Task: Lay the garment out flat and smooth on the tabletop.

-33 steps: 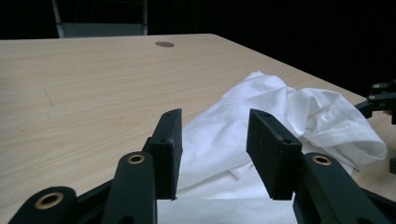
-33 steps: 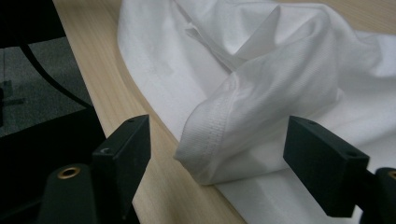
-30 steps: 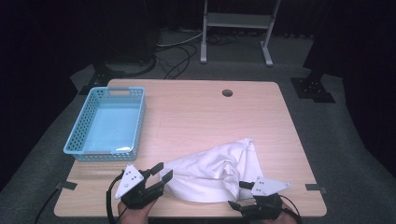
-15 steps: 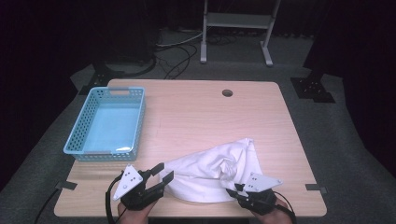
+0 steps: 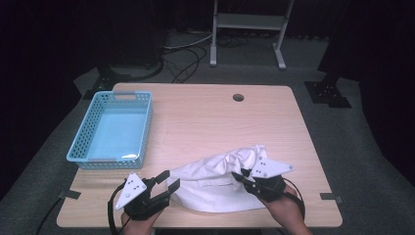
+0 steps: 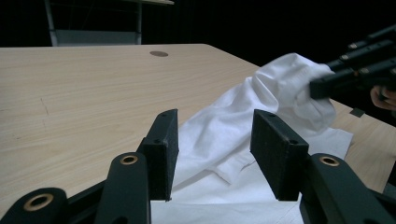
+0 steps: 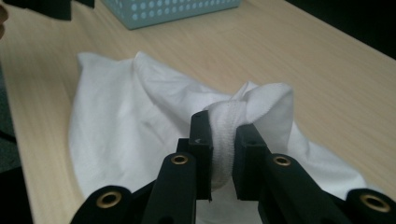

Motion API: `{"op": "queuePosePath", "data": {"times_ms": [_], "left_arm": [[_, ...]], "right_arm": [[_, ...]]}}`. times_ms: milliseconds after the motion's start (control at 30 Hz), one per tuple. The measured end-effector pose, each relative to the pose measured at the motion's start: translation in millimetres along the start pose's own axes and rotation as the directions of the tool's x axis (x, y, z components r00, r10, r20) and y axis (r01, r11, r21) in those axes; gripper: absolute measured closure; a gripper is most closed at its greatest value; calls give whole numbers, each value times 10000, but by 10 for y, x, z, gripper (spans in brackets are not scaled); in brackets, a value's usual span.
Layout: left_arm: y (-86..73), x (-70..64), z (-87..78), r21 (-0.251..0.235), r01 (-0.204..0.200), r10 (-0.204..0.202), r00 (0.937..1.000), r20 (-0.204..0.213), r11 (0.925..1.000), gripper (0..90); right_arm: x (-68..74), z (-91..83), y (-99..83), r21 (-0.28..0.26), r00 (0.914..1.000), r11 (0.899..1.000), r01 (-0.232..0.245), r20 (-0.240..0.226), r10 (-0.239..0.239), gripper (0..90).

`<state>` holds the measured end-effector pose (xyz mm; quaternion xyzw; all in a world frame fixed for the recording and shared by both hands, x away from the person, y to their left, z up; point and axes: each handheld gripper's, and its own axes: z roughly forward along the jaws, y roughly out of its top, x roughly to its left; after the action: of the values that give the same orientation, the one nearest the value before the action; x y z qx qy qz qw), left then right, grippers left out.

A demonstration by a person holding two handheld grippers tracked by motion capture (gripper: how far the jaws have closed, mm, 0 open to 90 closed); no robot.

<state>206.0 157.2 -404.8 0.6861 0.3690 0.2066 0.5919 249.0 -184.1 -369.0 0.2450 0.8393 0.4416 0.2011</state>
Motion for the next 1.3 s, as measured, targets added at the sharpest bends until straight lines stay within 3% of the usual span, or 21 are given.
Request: {"op": "queuePosePath", "data": {"times_ms": [433, 600, 633, 800, 900, 933, 1100, 1300], "left_arm": [[0, 54, -24, -83, 85, -86, 9999, -80, 9999, 511], [-4, 71, -35, -76, 116, -117, 9999, -115, 9999, 509], [-4, 71, -35, -76, 116, -117, 9999, -115, 9999, 508], [-9, 95, -60, -73, 119, -121, 9997, -208, 9999, 507], [-15, 101, -60, -85, 147, -149, 9996, -234, 9999, 501], [-19, 108, -66, -102, 160, -162, 9995, -260, 9998, 500], [-15, 120, -88, -108, 186, -190, 9993, -337, 9998, 493], [-11, 142, -105, -165, 217, -224, 9989, -422, 9996, 478]], "right_arm": [[-313, 338, 569, -466, 9967, 9988, 179, 796, -141, 813], [-464, 517, 723, -554, 9909, 9984, 134, 1341, -59, 814], [-464, 517, 723, -554, 9909, 9984, 134, 1341, -59, 814], [-677, 831, 684, -138, 9781, 9998, -174, 2074, 199, 813], [-728, 939, 654, 175, 9749, 9996, -205, 2223, 161, 812], [-760, 1039, 624, 532, 9724, 9984, -214, 2331, 84, 810], [-804, 1215, 551, 1259, 9690, 9919, -173, 2465, -143, 781], [-799, 1103, 583, 970, 9720, 9947, -355, 2347, 118, 572]]}}
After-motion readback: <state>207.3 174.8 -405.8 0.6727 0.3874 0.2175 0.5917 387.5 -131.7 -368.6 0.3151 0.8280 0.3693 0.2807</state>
